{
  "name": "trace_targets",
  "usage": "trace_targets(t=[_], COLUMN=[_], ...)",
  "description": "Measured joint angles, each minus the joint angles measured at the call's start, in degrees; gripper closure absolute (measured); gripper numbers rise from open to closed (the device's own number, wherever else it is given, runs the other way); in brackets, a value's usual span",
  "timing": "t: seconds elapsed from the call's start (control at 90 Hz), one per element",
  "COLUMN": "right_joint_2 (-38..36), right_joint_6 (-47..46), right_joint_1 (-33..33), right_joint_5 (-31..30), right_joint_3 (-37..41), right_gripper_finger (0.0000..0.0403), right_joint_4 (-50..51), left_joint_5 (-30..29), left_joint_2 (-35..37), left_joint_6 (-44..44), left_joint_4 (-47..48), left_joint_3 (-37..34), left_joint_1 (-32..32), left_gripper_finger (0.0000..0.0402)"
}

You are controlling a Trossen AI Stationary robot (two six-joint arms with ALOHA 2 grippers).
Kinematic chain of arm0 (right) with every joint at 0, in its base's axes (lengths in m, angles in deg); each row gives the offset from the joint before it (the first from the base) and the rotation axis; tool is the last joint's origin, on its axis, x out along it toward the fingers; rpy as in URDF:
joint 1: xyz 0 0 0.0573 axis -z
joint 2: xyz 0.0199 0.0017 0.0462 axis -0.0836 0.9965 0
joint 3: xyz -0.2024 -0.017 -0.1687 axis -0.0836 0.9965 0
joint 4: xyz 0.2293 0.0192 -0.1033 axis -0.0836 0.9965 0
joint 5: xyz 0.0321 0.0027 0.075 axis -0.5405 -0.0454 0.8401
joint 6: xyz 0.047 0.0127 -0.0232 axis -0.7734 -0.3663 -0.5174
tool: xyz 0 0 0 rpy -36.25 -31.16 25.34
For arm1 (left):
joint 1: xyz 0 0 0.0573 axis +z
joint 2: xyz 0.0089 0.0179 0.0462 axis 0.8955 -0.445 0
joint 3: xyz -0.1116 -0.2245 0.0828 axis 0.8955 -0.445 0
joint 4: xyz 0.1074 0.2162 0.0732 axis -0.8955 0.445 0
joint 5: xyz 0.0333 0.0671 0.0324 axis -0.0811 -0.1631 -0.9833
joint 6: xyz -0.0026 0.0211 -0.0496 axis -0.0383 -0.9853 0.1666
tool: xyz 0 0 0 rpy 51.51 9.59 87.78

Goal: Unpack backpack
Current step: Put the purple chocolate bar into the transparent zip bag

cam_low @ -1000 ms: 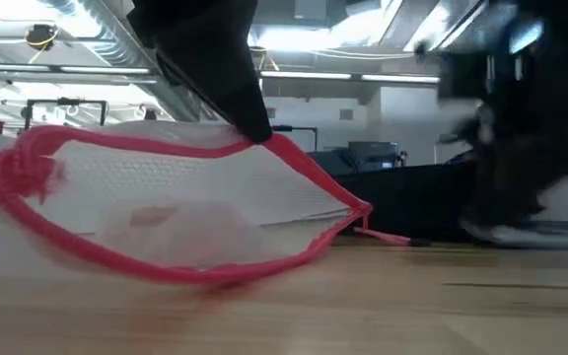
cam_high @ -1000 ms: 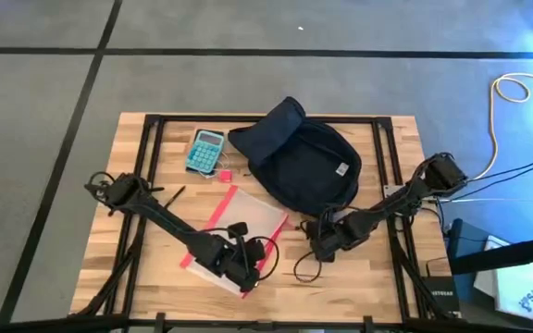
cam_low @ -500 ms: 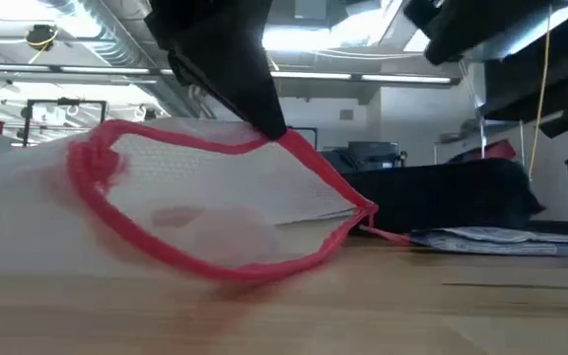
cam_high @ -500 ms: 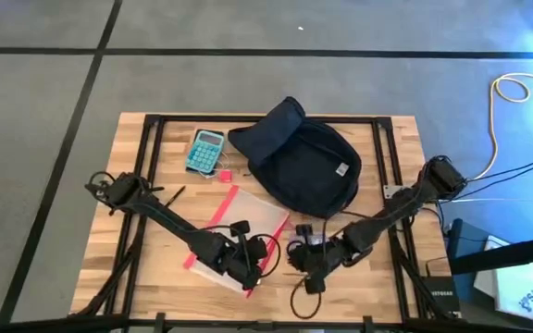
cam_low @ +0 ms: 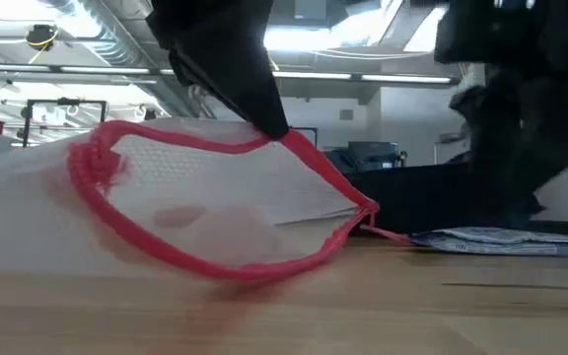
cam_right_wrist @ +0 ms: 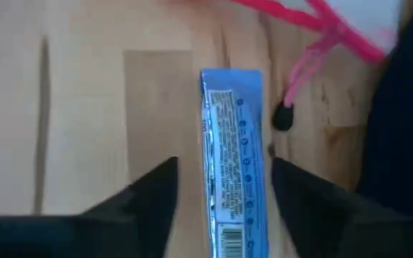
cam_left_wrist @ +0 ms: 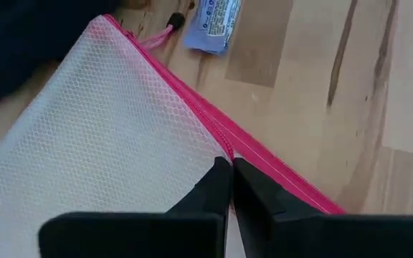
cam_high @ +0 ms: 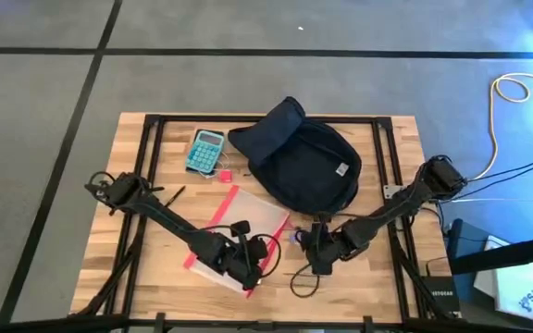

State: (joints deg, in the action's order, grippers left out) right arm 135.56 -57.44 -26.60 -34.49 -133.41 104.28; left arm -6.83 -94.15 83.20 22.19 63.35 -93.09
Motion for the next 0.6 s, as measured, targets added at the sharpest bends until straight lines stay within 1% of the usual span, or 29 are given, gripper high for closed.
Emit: trace_targets(t=[0.056, 0.144, 0.211, 0.278, 0.333, 0.4, 0.6], right_joint_2=[0.0, 0.0, 0.0, -0.22, -0.32, -0.44, -0.33], right_joint_6=[-0.51, -0.63, -1.65, -2.18, -2.34, -2.74, -3.43], right_joint_1=[0.99, 2.47, 3.65, 4.69, 5.39, 5.64, 5.6], right_joint_5=[1.92, 1.99, 1.88, 3.9, 6.09, 7.17, 8.75], right_joint_3=[2.16, 5.47, 7.64, 9.72, 11.0, 11.99, 11.94], right_gripper_finger=[0.0143, 0.0103, 0.0087, 0.0084, 0.0088, 0.0104, 0.018], right_joint_4=[-1.23, -2.85, -6.49, -10.98, -14.33, -15.91, -17.84], left_joint_5=[0.0, 0.02, 0.07, 0.22, 0.26, 0.28, 0.33], left_joint_2=[0.0, 0.0, 0.0, 0.0, 0.0, 0.0, -0.02], left_joint_6=[-0.02, -0.42, -0.45, -0.55, -0.56, -0.63, -0.92], left_joint_4=[-0.03, -0.3, -0.59, -0.65, -0.64, -0.63, -0.55], left_joint_3=[0.0, -0.02, -0.02, -0.02, -0.02, -0.02, -0.02], left_joint_1=[0.0, 0.0, 0.0, 0.0, 0.0, 0.0, 0.0], left_gripper_finger=[0.0402, 0.0402, 0.0402, 0.0402, 0.0402, 0.0402, 0.0402])
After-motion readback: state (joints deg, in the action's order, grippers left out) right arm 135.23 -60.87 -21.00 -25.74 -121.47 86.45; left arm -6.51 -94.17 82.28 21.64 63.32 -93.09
